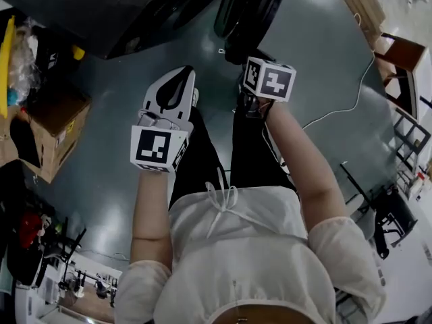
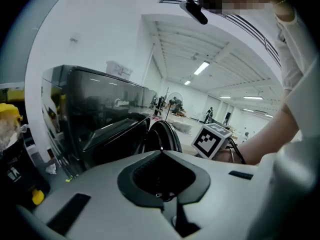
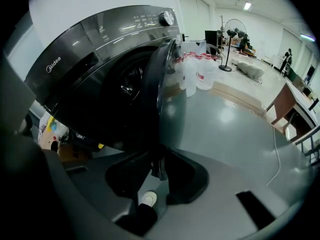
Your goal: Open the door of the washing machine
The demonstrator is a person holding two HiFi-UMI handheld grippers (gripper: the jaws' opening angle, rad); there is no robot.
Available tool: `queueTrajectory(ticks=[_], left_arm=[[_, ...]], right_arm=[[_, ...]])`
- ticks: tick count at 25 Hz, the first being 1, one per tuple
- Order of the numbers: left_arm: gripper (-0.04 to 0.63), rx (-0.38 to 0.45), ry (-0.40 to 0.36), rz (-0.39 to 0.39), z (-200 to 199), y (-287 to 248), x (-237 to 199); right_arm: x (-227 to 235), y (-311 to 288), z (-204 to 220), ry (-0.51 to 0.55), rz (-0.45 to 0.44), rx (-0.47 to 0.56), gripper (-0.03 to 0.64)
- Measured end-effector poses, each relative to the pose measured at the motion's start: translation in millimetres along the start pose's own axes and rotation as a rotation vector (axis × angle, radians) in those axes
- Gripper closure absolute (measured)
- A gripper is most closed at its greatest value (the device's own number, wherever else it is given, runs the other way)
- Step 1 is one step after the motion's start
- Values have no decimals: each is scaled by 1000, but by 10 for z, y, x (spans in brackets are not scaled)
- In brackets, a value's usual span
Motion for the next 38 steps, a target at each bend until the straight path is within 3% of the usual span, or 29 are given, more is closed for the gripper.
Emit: queueTrajectory(ticks=[9,15,31,38], left_arm=[[574,-85,-97,200,-23,-579,623],[574,-128,-145,272,-34,-946,1040],[574,-149,-115,258,-162,-2265,2104],[574,-154,-123,247,-190,-2669,2509]], right_arm=[[983,313,154,-74,150,69,546],[1614,431,142,-84,196,107,541],[3087,560,-290,76,117,86,529],[3638,597,-545,70,84,74,518]])
Point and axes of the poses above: the fingertips, and each gripper's own axes: y backward along the fingers, x to its right, z out of its underside, the point moved 5 cm from there along y, backward along the fingers, and after that the axes turned 4 degrees about y, right-handed, at the moved point
